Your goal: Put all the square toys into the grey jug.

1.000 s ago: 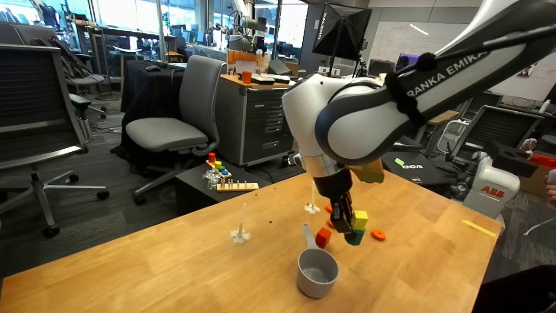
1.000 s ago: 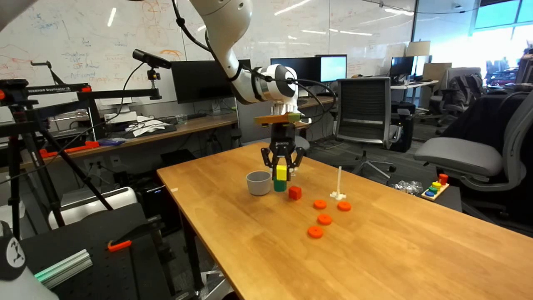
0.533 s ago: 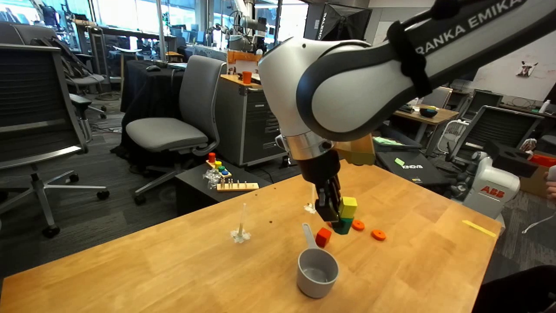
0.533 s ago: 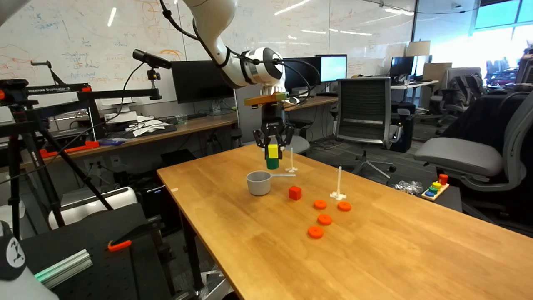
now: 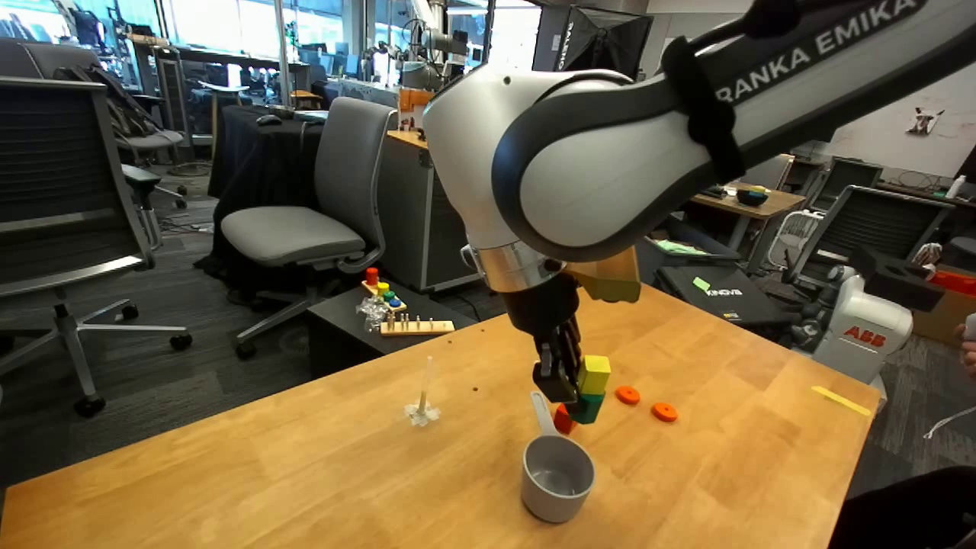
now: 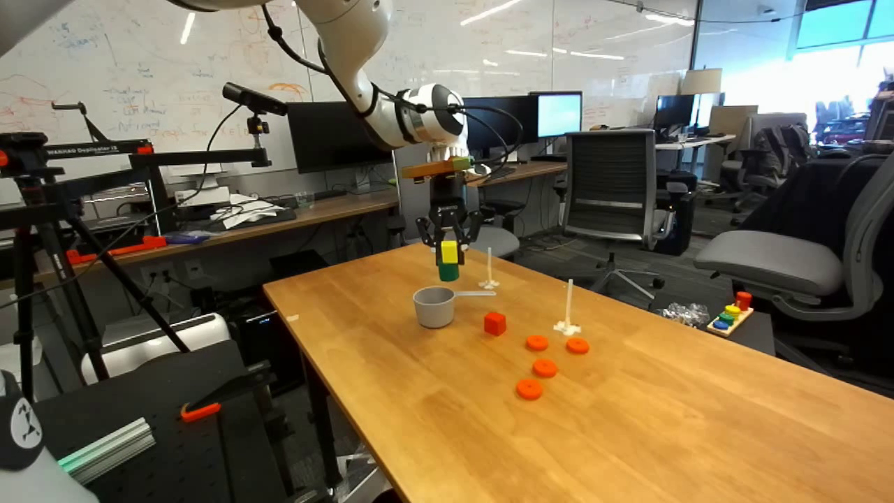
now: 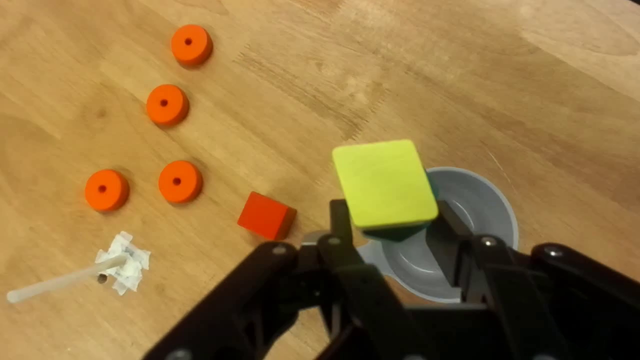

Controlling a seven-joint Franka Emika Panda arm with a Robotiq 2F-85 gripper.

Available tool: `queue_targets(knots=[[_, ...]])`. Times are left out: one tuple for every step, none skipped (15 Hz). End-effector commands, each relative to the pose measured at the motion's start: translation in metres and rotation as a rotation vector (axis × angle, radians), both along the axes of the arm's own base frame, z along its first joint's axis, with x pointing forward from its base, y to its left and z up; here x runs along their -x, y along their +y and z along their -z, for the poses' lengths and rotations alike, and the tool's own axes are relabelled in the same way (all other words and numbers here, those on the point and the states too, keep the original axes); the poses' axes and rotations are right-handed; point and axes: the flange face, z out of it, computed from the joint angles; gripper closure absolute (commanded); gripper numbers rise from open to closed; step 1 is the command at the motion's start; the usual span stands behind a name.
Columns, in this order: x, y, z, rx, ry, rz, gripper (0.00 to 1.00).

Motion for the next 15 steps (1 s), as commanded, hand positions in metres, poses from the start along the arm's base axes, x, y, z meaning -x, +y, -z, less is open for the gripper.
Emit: queue_targets(knots=[[-0.003,0.018,0.013,0.014,0.012,-0.001,0.82],[-0.002,0.021,0.018,0.015,0.017,-0.005,0.82],[-0.002,0.024,0.023,0.017,0.021,-0.008,0.82],[-0.002,0.027,0.026,0.018,0.022,-0.012,0.82],[-0.002,0.030,0.030,0.020,0.022,-0.015,0.82],[-0.002,0.032,0.032,0.021,0.022,-0.018,0.82],[-0.002,0.036,0.035,0.024,0.024,-0.023,0.82],[-0.003,0.038,0.037,0.025,0.023,-0.026,0.82],[-0.003,0.041,0.038,0.027,0.026,-0.029,0.82],[-0.003,0.043,0.039,0.028,0.029,-0.029,0.32],[-0.003,0.045,0.039,0.030,0.032,-0.030,0.31],[-0.003,0.046,0.039,0.029,0.036,-0.031,0.24],[-0.003,0.047,0.038,0.030,0.039,-0.030,0.17],[-0.004,0.048,0.036,0.033,0.037,-0.029,0.10],[-0.004,0.048,0.035,0.036,0.038,-0.030,0.01]])
